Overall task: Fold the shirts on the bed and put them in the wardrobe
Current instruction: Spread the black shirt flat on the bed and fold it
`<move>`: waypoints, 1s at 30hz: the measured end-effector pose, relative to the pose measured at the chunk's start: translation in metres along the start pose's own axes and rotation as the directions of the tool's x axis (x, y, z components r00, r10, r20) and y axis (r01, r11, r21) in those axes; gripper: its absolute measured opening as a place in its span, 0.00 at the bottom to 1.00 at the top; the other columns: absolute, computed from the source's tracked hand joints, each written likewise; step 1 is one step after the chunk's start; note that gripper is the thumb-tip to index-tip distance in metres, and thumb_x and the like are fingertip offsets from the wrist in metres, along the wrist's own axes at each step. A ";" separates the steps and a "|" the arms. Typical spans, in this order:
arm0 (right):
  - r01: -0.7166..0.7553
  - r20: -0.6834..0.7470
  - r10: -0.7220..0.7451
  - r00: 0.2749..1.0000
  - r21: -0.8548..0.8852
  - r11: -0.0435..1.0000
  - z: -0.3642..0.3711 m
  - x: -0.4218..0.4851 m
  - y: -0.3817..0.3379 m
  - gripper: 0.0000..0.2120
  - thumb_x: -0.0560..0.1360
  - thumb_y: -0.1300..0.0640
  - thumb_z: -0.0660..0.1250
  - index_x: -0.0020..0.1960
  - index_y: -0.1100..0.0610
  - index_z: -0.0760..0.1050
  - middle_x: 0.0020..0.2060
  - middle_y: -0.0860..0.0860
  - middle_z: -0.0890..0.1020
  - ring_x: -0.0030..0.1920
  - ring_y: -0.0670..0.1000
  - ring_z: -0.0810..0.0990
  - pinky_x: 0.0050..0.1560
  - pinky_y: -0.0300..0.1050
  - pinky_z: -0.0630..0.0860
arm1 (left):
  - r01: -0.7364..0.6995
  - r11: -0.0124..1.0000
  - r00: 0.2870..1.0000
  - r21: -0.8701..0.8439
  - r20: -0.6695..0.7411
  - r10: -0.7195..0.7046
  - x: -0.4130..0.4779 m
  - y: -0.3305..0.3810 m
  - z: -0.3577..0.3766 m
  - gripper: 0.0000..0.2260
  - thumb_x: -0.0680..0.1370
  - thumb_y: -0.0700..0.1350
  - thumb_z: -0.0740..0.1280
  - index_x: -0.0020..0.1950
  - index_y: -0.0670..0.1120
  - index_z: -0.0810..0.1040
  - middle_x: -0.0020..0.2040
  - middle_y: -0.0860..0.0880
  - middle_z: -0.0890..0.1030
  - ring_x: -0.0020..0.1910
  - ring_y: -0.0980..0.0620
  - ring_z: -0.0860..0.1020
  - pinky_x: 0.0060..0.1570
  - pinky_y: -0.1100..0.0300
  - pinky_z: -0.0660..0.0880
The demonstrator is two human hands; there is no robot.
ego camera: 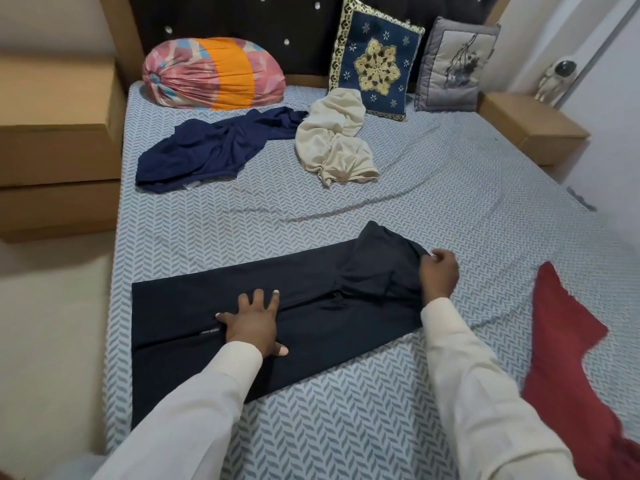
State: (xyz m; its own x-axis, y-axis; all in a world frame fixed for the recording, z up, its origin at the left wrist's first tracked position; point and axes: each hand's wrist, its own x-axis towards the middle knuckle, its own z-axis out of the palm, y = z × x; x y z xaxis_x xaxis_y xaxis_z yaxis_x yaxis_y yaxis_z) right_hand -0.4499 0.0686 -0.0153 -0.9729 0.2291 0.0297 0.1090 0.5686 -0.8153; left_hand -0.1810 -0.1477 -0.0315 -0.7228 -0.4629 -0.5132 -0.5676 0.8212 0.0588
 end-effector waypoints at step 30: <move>-0.133 0.465 0.096 0.880 0.048 0.990 0.037 0.045 -0.025 0.23 0.69 0.61 0.73 0.57 0.51 0.65 0.56 0.63 0.79 0.42 0.55 0.81 0.35 0.47 0.79 | 0.011 1.000 1.000 -0.013 0.010 -0.011 0.006 0.001 0.001 0.53 0.67 0.65 0.73 0.79 0.55 0.40 0.74 0.46 0.50 0.73 0.40 0.52 0.64 0.27 0.61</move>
State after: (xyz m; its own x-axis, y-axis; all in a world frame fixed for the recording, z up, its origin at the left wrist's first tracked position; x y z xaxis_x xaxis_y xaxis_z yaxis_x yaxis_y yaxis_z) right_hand -0.5043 0.0357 -0.0152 -0.9404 -0.1114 -0.3214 0.2280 0.4945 -0.8387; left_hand -0.1854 -0.1491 -0.0351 -0.7124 -0.4685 -0.5225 -0.5806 0.8117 0.0638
